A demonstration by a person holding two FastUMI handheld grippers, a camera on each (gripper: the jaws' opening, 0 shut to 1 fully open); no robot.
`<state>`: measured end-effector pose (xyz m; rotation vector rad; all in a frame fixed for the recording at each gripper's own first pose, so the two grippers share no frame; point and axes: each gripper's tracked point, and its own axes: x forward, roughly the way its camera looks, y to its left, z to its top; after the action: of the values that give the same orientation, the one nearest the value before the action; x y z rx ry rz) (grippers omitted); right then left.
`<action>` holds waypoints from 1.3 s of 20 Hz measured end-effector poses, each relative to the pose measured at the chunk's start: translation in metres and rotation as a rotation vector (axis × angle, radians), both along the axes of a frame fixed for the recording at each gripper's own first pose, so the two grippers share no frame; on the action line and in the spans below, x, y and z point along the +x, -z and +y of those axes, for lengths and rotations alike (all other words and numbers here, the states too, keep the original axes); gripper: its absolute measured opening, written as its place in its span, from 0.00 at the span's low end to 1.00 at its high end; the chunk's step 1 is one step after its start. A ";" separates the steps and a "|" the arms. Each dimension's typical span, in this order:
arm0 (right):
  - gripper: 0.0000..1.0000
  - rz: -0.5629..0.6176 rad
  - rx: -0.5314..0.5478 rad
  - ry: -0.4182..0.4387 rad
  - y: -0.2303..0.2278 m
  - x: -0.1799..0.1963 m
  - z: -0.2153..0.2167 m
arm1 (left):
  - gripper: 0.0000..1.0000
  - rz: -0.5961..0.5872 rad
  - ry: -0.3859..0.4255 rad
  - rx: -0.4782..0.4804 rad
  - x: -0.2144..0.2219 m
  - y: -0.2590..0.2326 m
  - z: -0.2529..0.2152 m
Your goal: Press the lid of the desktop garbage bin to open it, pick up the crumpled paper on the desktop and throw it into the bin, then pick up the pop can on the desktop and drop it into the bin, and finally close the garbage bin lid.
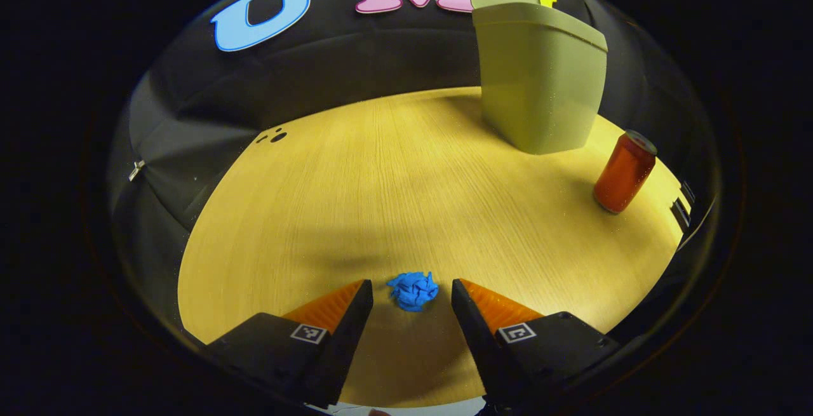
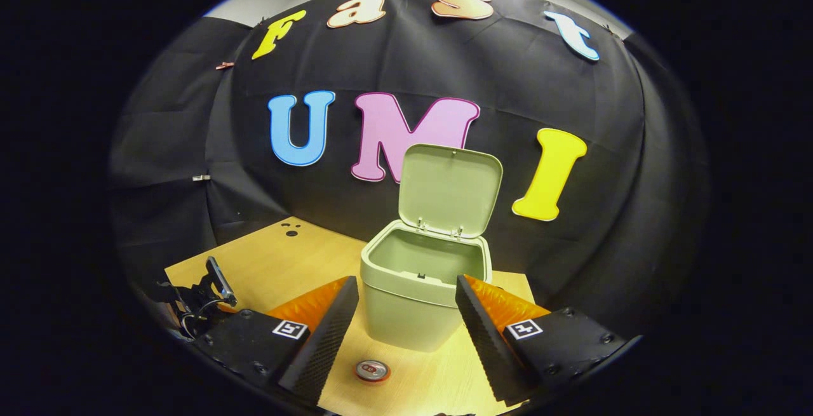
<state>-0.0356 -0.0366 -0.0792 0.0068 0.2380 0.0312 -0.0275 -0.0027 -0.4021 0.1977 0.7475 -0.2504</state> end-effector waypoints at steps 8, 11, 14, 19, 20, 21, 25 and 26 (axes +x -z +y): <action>0.97 0.026 0.015 0.016 0.010 -0.011 -0.005 | 0.39 0.035 0.026 -0.033 0.004 0.006 -0.006; 0.97 0.033 0.021 0.011 0.014 -0.011 -0.003 | 0.40 0.004 0.019 -0.059 0.008 -0.013 -0.006; 0.97 0.037 0.028 0.005 0.016 -0.009 -0.001 | 0.41 -0.072 0.019 -0.086 0.018 -0.052 -0.013; 0.97 0.047 0.025 -0.008 0.022 -0.006 0.003 | 0.36 -0.231 0.028 -0.157 0.035 -0.142 -0.036; 0.97 0.050 0.025 -0.011 0.024 -0.005 0.004 | 0.40 -0.262 0.033 -0.174 0.038 -0.161 -0.041; 0.97 0.052 0.026 -0.013 0.025 -0.005 0.005 | 0.40 -0.295 0.040 -0.189 0.041 -0.179 -0.046; 0.97 0.065 0.029 -0.022 0.031 -0.005 0.008 | 0.40 -0.419 0.063 -0.254 0.053 -0.252 -0.063; 0.97 0.070 0.030 -0.025 0.034 -0.006 0.009 | 0.44 -0.448 0.067 -0.273 0.055 -0.271 -0.067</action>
<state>-0.0412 -0.0279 -0.1134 0.0346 0.3077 0.0591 0.0276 -0.0695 -0.1311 0.0162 0.2579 -0.3545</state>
